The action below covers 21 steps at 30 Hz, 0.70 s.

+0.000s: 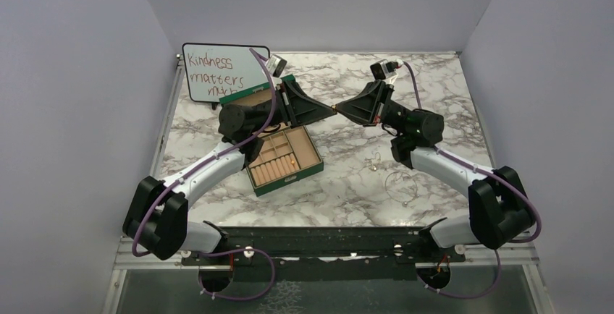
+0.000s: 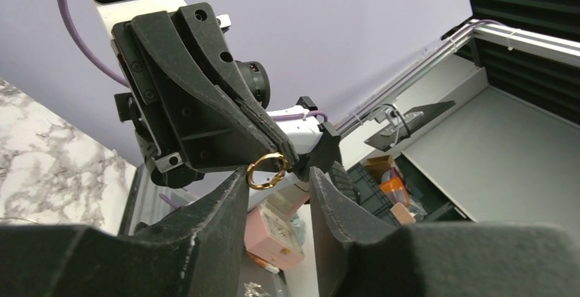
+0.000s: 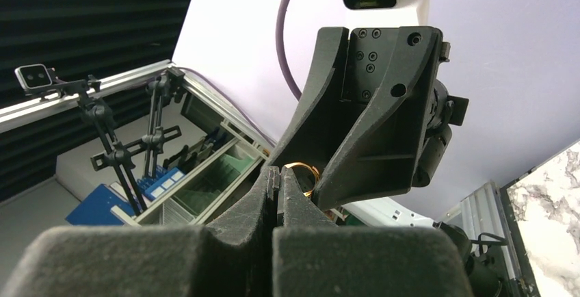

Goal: Organize the mixed jewelry

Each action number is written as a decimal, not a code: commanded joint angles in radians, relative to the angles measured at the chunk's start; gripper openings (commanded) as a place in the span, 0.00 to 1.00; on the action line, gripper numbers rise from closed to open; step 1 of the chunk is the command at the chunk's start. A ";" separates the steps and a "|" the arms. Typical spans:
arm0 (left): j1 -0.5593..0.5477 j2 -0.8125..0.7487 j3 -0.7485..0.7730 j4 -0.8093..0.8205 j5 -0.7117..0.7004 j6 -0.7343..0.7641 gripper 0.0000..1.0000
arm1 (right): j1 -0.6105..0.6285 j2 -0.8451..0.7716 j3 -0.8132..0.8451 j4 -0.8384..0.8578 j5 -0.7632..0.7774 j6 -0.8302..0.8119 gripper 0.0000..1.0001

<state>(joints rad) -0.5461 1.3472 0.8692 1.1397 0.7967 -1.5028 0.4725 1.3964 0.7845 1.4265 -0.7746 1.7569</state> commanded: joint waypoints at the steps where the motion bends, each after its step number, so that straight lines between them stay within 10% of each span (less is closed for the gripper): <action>1: -0.008 0.003 0.025 0.051 0.018 0.014 0.36 | 0.008 0.016 0.015 0.070 0.011 0.013 0.01; 17: -0.007 -0.024 -0.009 0.049 -0.021 0.045 0.00 | 0.008 0.002 -0.018 0.052 0.022 -0.013 0.01; 21: 0.002 -0.041 -0.016 0.022 -0.032 0.069 0.00 | 0.007 -0.066 -0.033 -0.100 0.024 -0.119 0.31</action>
<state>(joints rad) -0.5472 1.3464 0.8650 1.1507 0.7933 -1.4769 0.4717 1.3968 0.7773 1.4479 -0.7506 1.7554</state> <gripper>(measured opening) 0.009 0.175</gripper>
